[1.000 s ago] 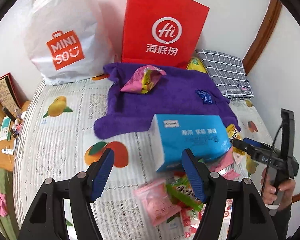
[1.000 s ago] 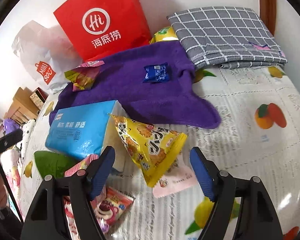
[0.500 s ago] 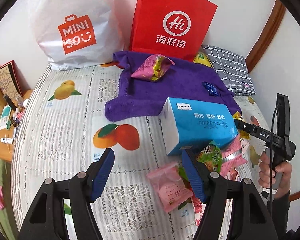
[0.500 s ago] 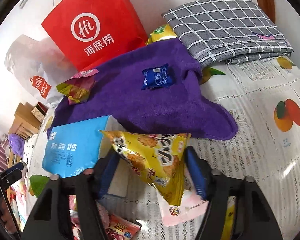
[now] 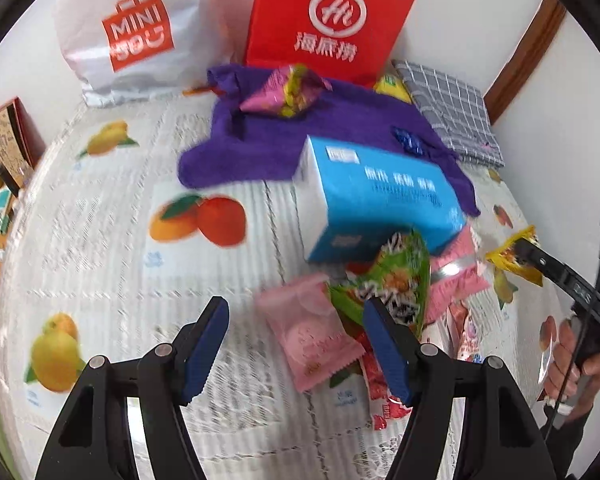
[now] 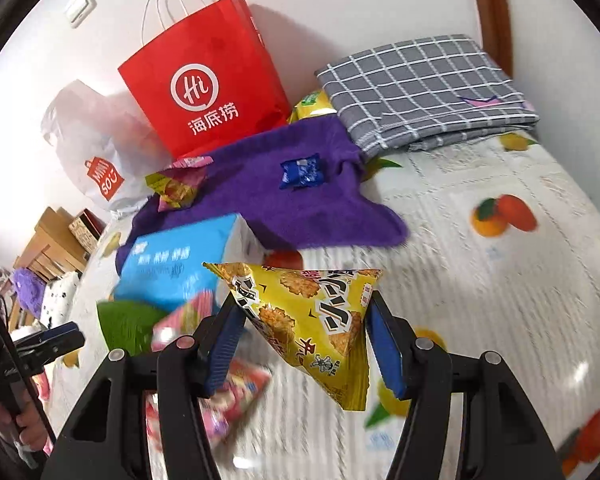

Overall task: Organize snacks
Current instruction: 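Grasp the pink peach-flavour packet with the left gripper while the right lifts the chip bag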

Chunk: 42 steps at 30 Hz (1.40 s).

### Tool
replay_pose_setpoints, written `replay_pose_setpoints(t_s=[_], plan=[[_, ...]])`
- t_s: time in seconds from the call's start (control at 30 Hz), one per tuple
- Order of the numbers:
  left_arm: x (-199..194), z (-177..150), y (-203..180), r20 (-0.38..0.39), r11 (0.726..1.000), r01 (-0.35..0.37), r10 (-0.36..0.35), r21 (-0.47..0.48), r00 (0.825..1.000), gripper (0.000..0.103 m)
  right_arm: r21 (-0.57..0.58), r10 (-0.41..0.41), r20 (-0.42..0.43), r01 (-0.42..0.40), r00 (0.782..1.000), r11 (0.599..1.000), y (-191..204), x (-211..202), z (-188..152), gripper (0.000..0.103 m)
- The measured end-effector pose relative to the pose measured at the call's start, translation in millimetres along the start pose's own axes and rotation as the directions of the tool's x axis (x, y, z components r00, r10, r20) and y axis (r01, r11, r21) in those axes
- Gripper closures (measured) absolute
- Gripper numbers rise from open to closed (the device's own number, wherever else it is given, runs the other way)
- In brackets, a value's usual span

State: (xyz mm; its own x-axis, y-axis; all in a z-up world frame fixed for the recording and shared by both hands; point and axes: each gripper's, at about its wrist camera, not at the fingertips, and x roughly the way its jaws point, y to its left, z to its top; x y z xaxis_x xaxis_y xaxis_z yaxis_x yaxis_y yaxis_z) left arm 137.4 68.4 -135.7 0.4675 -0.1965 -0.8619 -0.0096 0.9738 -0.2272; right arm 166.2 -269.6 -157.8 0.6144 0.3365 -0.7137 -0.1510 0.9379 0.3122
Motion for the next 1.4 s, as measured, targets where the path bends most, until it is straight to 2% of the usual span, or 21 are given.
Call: replay_pose_setpoints(t_s=[0.13, 0.2, 0.23, 0.33, 0.53, 0.67, 0.73, 0.8, 0.9, 0.97, 1.13, 1.3, 1.4], plan=[[19.6, -7.9, -9.0, -0.038, 1.000, -0.001, 0.000, -0.016, 0.999, 0.035, -0.031, -0.040, -0.001, 0.039, 0.999, 0.999, -5.3, -12.7, -20.8, 0.043], [31.0, -10.0, -12.0, -0.055, 0.998, -0.057, 0.056, -0.019, 0.997, 0.035, -0.043, -0.053, 0.000, 0.053, 0.999, 0.998, -7.1, -16.6, -30.2, 0.043], [37.6, -11.1, -11.2, -0.069, 0.996, -0.085, 0.083, -0.023, 0.994, 0.038, -0.047, -0.056, -0.002, 0.056, 0.998, 0.997, -8.2, -17.7, -35.0, 0.043], [35.7, -15.4, -7.8, -0.056, 0.995, -0.100, 0.100, -0.008, 0.993, 0.058, -0.044, -0.044, -0.004, 0.044, 0.999, 0.998, -12.4, -21.8, -46.2, 0.043], [29.3, -18.5, 0.5, -0.056, 0.991, -0.134, 0.136, 0.025, 0.989, 0.058, -0.032, -0.019, 0.021, 0.020, 1.000, 0.999, -15.1, -30.3, -58.0, 0.043], [36.2, -16.6, -3.4, -0.057, 0.985, -0.162, 0.165, 0.053, 0.985, 0.050, -0.035, 0.004, 0.037, -0.003, 0.999, 0.999, -12.6, -35.1, -60.8, 0.043], [41.0, -17.1, -8.8, -0.022, 0.974, -0.210, 0.212, 0.083, 0.977, 0.050, -0.051, -0.007, 0.039, 0.009, 0.999, 0.999, -11.2, -35.0, -62.5, 0.043], [41.1, -19.8, -12.4, 0.013, 0.969, -0.228, 0.227, 0.099, 0.974, 0.051, -0.064, -0.014, 0.034, 0.016, 0.999, 0.998, -11.9, -32.6, -66.7, 0.043], [39.1, -22.6, -13.3, 0.053, 0.970, -0.224, 0.220, 0.090, 0.974, 0.056, -0.054, 0.028, 0.015, -0.027, 0.999, 0.998, -17.6, -25.2, -71.4, 0.043], [37.5, -26.0, -12.4, 0.083, 0.971, -0.221, 0.214, 0.086, 0.973, 0.057, -0.046, 0.040, 0.032, -0.038, 0.999, 0.998, -20.6, -22.4, -73.3, 0.043], [35.4, -35.4, -10.5, 0.155, 0.974, -0.211, 0.197, 0.080, 0.968, 0.058, -0.060, 0.024, 0.068, -0.020, 0.997, 0.998, -17.5, -16.0, -74.0, 0.043], [35.8, -35.1, -7.5, 0.157, 0.979, -0.192, 0.180, 0.064, 0.971, 0.058, -0.084, -0.036, 0.065, 0.041, 0.997, 0.996, -13.4, -5.3, -76.2, 0.046], [36.3, -35.6, -8.2, 0.158, 0.977, -0.202, 0.190, 0.063, 0.969, 0.060, -0.083, -0.026, 0.064, 0.032, 0.998, 0.996, -14.7, -4.3, -75.3, 0.047]])
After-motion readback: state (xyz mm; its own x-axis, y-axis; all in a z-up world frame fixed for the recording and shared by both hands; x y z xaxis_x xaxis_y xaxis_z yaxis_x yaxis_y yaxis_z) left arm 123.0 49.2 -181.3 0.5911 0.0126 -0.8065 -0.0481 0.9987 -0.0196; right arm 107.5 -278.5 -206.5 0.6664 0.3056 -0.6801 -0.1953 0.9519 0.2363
